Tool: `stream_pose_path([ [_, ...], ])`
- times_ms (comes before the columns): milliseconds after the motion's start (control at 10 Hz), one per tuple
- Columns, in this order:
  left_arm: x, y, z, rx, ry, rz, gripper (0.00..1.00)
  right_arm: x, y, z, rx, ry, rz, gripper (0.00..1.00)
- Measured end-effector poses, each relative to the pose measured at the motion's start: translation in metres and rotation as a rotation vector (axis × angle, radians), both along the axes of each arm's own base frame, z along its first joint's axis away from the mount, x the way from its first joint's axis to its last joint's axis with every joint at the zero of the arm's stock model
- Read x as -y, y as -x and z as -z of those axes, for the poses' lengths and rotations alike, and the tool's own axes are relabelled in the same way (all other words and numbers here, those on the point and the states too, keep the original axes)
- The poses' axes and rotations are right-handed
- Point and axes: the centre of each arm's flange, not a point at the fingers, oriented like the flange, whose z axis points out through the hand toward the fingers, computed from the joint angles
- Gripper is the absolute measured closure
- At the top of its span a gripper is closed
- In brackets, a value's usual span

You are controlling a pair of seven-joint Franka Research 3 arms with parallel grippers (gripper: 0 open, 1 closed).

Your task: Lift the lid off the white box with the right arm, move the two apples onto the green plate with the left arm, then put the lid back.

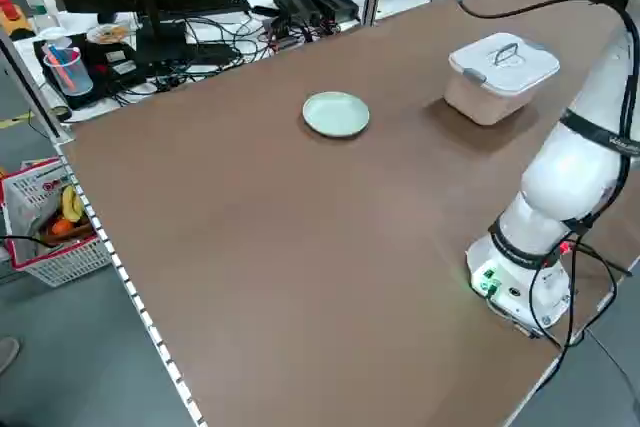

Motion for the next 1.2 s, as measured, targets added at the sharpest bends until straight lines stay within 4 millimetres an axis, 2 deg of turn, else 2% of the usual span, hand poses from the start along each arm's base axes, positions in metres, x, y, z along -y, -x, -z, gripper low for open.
stream_pose_path([
  [400,0.000,0.000,0.000,0.000,0.000,-0.001,0.00,-0.002,0.000,0.001,-0.006,-0.001,-0.008,0.00],
  [500,0.000,0.000,0.000,0.000,0.000,0.000,0.00,-0.013,0.001,0.002,-0.020,-0.003,-0.050,0.00],
  [600,0.001,0.000,0.000,0.000,0.000,0.001,0.00,-0.040,0.001,0.005,-0.031,-0.012,-0.112,0.00],
  [900,0.001,0.000,0.000,0.000,0.000,0.003,0.00,-0.143,0.001,0.017,-0.031,-0.074,-0.310,0.00],
  [1100,0.001,0.000,0.000,0.000,0.000,0.002,0.00,-0.205,-0.001,0.032,-0.002,-0.084,-0.556,0.00],
  [1200,0.000,0.000,0.000,0.000,0.000,0.001,0.00,-0.243,0.001,0.042,0.020,-0.086,-0.689,0.00],
])
